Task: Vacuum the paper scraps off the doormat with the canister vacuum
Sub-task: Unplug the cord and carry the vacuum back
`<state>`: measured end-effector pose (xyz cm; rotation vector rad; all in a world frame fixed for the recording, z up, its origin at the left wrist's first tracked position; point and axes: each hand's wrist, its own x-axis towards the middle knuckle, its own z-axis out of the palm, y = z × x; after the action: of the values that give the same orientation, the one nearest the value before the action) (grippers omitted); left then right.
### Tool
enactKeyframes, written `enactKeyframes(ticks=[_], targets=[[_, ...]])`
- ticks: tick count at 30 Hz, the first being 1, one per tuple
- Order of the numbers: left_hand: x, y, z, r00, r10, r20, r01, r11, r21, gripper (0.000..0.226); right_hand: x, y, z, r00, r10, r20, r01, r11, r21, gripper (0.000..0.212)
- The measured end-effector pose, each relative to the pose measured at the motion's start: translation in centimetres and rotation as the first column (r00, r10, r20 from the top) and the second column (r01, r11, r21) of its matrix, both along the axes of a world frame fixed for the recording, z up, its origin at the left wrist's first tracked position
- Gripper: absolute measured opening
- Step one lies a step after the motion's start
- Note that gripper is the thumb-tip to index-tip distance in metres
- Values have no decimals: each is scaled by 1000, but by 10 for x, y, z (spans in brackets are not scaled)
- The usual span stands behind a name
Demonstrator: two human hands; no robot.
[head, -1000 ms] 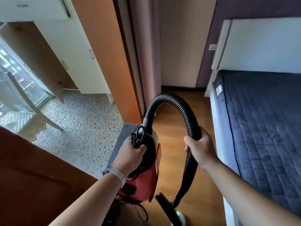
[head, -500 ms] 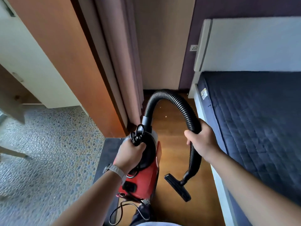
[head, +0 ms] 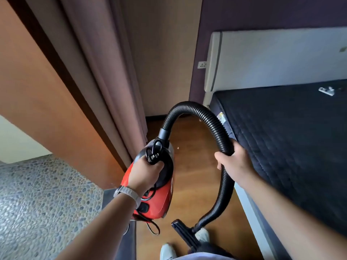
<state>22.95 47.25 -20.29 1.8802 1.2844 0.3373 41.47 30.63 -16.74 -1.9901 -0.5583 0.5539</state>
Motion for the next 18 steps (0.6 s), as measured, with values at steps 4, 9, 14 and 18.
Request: enactKeyframes(ticks=[4,9,14,18], targets=[[28,36,-5,999,22,-48,-23,1000,-12,21,25,37,-4,1000,-12,-12,12,1000,5,15],[73,75,-17,988,42,-148,-38,999,30,20,75,84,-17,997,0,-73,2,999,38,16],[130,108,-19,984,75,-164,-71,997,26,19,140,134,-24,994,79,-78,-76,996,43,15],[184,135,-15,974,125,-187,-120,992,36,19,198,169,-28,990,96,-105,-88,993,83,15]])
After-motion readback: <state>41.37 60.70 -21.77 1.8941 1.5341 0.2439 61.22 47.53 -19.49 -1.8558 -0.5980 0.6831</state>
